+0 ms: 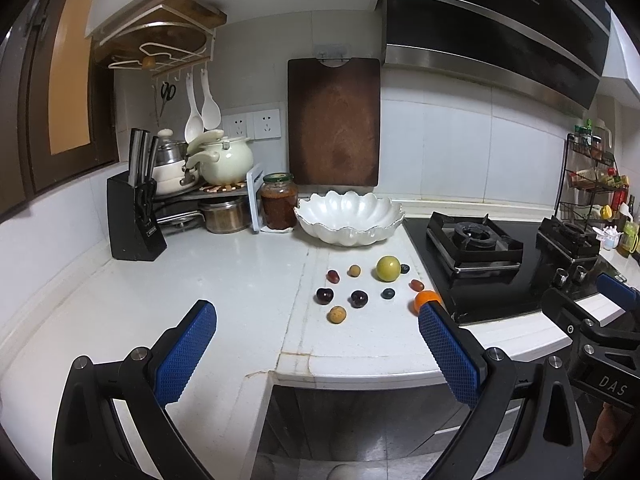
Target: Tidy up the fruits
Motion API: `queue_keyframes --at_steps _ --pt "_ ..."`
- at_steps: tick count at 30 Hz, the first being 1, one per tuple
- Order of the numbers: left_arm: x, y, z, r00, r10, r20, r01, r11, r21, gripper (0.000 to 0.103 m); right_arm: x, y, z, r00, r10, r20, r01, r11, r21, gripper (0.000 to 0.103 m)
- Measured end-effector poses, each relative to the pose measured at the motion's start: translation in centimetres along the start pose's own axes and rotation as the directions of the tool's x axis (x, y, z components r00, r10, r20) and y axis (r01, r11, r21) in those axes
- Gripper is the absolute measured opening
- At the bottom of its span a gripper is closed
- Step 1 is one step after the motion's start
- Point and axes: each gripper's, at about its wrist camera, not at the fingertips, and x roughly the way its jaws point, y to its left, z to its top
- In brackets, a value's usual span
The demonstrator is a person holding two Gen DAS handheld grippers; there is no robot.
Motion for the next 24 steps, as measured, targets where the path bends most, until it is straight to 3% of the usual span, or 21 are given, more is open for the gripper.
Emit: queue_keyframes --at_steps 24 --pt "0.26 -0.05 0.21 1.000 0.001 -0.009 -0.001 1.000 -0.002 0.103 0.16 -0.17 0.06 1.000 0.007 -0.004 -0.007 1.000 -0.003 0.103"
